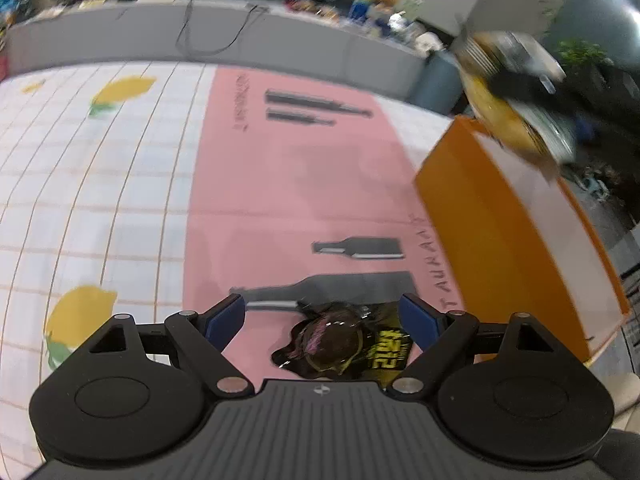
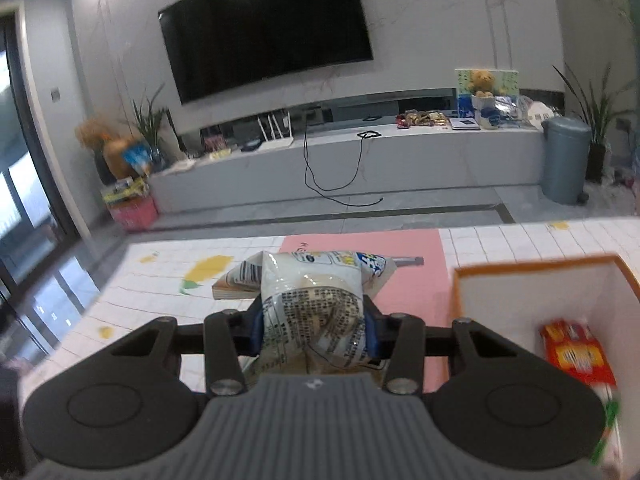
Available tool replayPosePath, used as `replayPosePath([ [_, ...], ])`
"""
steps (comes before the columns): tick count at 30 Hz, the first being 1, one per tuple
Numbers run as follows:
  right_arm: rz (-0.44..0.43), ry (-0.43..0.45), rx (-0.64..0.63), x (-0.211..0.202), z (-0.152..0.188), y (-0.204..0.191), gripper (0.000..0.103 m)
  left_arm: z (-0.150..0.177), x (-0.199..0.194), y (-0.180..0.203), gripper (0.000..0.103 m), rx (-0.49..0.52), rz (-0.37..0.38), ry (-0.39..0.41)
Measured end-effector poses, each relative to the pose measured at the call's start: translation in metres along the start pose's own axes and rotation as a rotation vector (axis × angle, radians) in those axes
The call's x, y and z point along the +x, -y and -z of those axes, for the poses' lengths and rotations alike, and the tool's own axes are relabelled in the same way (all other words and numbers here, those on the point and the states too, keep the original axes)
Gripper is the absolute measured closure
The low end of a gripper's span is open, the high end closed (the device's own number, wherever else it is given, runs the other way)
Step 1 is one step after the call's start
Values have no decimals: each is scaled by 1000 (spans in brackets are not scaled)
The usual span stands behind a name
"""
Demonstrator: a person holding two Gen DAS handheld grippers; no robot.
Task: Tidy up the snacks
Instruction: 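Grasp the dark chocolate packet with left tool while right lifts white packet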
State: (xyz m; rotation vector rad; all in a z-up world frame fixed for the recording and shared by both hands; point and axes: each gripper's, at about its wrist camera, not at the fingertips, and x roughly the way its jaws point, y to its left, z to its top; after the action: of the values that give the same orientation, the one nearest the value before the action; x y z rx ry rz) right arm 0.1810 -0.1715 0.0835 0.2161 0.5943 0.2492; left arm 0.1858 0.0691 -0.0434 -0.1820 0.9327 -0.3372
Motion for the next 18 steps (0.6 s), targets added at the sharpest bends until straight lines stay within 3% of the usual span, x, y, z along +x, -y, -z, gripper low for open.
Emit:
replayPosePath([
  [5,65,58,-19,-45,32,14,59,4,-6,4,2,24,39,21],
  [8,53,67,-7,-58,49,24,59,6,-4,5,2,15,55,11],
  [18,59,54,39,-52,73,45,59,8,26,5,2,-62,89,-78],
])
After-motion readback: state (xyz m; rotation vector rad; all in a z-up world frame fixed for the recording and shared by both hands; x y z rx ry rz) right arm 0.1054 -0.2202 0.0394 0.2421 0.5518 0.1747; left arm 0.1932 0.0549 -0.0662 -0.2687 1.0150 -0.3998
